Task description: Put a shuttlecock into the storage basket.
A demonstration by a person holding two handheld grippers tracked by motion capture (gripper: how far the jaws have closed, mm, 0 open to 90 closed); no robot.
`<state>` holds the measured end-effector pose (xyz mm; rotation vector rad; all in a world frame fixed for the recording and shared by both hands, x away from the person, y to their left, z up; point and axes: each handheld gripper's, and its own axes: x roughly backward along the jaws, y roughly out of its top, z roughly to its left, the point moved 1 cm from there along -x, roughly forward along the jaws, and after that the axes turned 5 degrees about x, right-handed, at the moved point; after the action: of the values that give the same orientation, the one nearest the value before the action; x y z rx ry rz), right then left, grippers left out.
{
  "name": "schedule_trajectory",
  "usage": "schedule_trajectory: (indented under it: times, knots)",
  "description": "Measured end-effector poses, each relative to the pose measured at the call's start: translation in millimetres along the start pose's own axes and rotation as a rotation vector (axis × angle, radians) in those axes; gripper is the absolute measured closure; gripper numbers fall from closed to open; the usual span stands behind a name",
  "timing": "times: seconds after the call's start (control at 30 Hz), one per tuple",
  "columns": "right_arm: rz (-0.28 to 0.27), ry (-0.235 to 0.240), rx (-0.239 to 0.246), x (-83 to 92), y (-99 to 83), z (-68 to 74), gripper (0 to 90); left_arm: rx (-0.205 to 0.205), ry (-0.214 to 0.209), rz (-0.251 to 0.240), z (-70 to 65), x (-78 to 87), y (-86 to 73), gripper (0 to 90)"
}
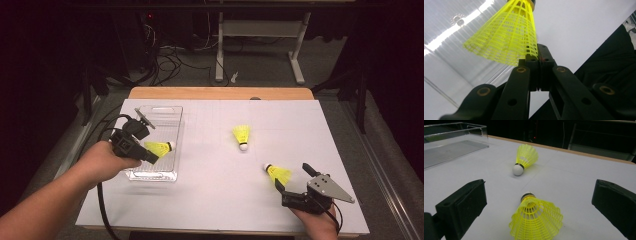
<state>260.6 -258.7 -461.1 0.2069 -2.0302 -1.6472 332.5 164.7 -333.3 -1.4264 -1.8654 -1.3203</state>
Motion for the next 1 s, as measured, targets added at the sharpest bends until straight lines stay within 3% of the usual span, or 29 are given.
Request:
schedule_trajectory:
  times: [0.53, 0.77, 1.0]
  knots:
    - [0.002, -0.001, 0.001, -0.4, -0.1, -0.1, 0.4, 0.083, 0.055, -0.029, 38.5, -0.6, 10.2, 88.6]
    - [0.001, 0.002, 0.003, -0.7, 0.1, 0.2, 0.4, 0.1, 0.064, -0.036, 44.1, -3.5, 12.9, 88.6]
    - [0.001, 0.0, 0.001, -0.3, -0.3, -0.3, 0.4, 0.102, 0.057, -0.046, 40.7, -1.5, 19.1, 88.6]
